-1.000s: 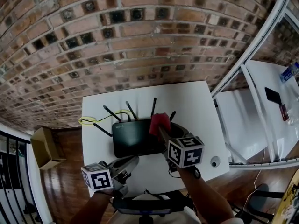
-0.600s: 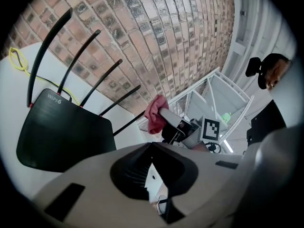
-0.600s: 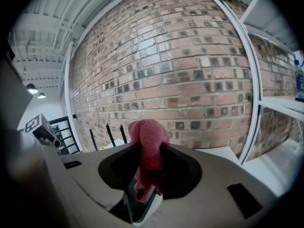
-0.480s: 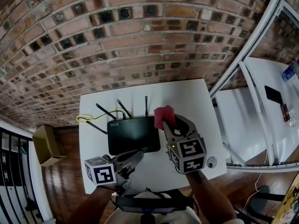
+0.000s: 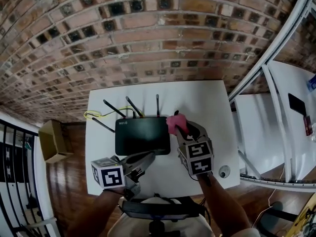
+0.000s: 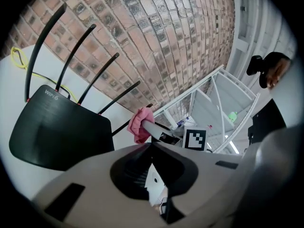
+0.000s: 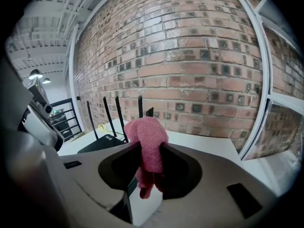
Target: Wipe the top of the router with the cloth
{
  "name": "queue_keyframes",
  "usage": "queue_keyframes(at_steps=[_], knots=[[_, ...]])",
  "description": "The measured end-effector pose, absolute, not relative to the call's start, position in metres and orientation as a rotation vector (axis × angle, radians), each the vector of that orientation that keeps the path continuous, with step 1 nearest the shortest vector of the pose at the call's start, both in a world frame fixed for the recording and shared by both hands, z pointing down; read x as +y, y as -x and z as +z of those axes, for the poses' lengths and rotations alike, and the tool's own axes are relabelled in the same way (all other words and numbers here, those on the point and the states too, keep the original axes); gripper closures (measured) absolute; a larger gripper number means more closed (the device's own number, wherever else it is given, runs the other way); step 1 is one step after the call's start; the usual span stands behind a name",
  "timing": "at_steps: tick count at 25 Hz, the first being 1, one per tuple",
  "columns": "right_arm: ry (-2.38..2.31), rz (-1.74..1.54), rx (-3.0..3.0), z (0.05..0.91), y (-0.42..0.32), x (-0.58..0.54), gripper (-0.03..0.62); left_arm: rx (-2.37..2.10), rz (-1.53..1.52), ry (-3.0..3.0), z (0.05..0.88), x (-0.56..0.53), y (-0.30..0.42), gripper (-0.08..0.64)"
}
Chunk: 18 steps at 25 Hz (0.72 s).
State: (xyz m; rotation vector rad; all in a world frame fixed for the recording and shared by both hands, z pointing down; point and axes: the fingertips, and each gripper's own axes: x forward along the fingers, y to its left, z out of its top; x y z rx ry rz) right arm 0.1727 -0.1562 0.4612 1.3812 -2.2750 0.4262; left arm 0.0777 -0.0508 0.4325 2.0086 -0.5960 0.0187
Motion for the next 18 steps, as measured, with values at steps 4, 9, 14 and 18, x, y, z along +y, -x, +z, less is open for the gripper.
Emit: queue_keyframes(at_steps=[4, 9, 14, 18], knots=[[-1.341, 0.47, -2.265, 0.48, -0.174, -0.156, 0.453, -0.619, 0.019, -1.99, 0.439, -0.051, -0.081, 0.537], [-1.268, 0.496, -2.245, 0.507, -0.177, -0.155, 0.452, -0.649, 0.018, -1.978, 0.444, -0.051, -0.088, 0.537], [-1.211, 0.515, -2.225, 0.526, -0.176, -0.155, 0.451, -0.666, 0.013, -1.968, 0.446, -0.052, -0.092, 0.537], [-1.168, 0.532, -2.205, 0.541, -0.174, -0.155, 0.452, -0.682, 0.006, -1.959, 0.448, -0.053, -0.092, 0.537]])
